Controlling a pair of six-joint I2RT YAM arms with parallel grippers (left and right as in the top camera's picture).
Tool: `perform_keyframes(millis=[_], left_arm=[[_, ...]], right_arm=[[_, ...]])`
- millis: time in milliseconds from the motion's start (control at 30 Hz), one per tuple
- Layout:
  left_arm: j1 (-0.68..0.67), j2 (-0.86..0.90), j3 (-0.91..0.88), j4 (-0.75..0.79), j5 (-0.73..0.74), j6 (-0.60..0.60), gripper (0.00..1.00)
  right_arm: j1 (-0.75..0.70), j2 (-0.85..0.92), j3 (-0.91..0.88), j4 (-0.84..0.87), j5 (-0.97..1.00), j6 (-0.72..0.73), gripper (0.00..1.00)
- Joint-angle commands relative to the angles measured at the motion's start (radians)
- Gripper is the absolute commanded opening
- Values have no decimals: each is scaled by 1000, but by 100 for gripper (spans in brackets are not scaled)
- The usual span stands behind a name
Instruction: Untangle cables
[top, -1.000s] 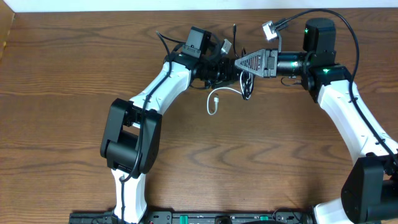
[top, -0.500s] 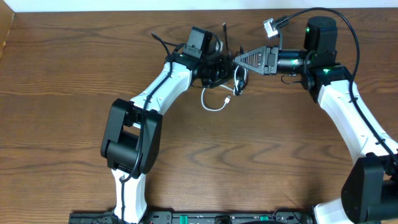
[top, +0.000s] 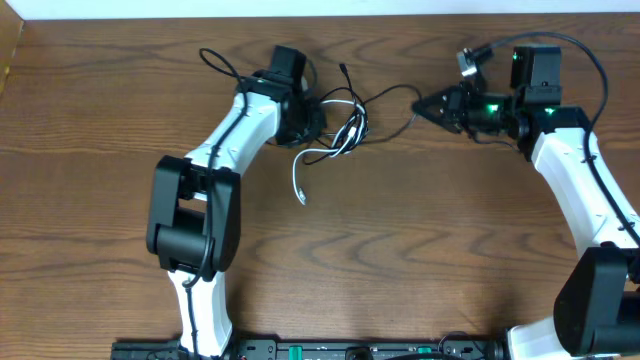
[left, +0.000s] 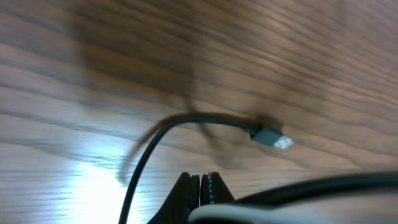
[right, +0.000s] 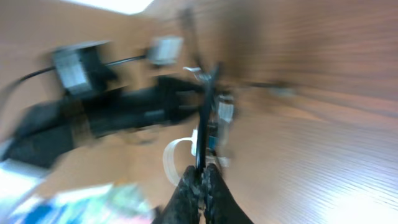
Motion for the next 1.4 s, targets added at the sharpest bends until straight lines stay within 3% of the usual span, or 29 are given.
perform_keyframes(millis=[0,167,233,433,600,733,1033,1367], left_arm=[[27,-103,-3,-23,-36,105,7],[48,-229,-3,-56,-35,113,7],[48,-269,-3,-66,-24,113,7],[32,-358,-3,-61,98,131,8],[33,-408,-3,-37,237,130,8],[37,-419,-3,-34,350,119,8],[43,-419,-3,-32,385,-119,7],[43,-419,-3,-29,378,-543,7]], right_arm=[[-31,-9,4,-71,378,-50,1],[-67,-9,4,-167,641,-58,1],[-76,-9,4,-174,629,-89,1],[-60,-9,4,-90,258,-308,4],[-18,-9,4,15,-58,-380,35],[36,-9,4,86,-150,-378,40],[143,-9,4,132,-153,-378,46],[235,-8,4,159,-98,-378,51]])
